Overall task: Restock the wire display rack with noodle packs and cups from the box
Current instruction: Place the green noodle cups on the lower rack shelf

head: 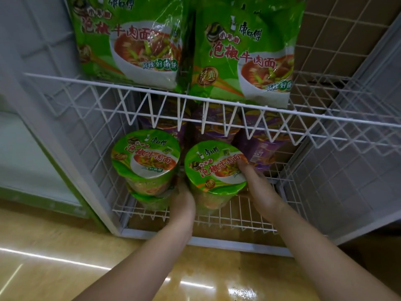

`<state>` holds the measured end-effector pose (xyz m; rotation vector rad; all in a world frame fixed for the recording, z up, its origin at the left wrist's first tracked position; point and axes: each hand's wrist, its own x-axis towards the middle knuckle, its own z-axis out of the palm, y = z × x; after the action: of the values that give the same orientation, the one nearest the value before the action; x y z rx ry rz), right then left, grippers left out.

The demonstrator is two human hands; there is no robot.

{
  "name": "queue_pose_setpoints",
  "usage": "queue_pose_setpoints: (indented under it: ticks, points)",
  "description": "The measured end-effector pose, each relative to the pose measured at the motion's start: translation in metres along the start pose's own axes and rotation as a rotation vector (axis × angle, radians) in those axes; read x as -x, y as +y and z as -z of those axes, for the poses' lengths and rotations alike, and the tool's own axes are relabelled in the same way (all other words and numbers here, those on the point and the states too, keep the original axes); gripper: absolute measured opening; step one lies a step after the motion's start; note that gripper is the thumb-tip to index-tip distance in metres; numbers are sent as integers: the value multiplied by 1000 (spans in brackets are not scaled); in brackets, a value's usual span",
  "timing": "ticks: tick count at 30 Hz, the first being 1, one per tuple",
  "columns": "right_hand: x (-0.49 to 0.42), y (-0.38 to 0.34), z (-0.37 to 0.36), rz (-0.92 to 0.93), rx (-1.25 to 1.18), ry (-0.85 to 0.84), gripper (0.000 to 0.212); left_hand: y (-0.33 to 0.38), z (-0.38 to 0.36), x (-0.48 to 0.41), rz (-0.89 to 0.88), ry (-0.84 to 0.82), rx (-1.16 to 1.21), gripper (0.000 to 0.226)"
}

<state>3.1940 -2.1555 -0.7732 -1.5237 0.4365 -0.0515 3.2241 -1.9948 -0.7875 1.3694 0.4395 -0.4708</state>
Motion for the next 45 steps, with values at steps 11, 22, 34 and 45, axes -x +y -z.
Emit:
queue_pose_setpoints:
  ticks: [11, 22, 34, 45]
  points:
    - [-1, -8, -10, 89, 160, 131, 33, -5, 0, 5, -258, -82, -469, 49]
    - [1, -16, -21, 200, 144, 88, 55, 9, 1, 23, -385, -137, -457, 60]
    - [2, -18, -27, 299, 361, 203, 47, 26, 20, 52, -1130, 38, -1087, 65]
    - [2, -29, -32, 636, 1040, 335, 34, 44, 37, 20, -830, 46, -1682, 81]
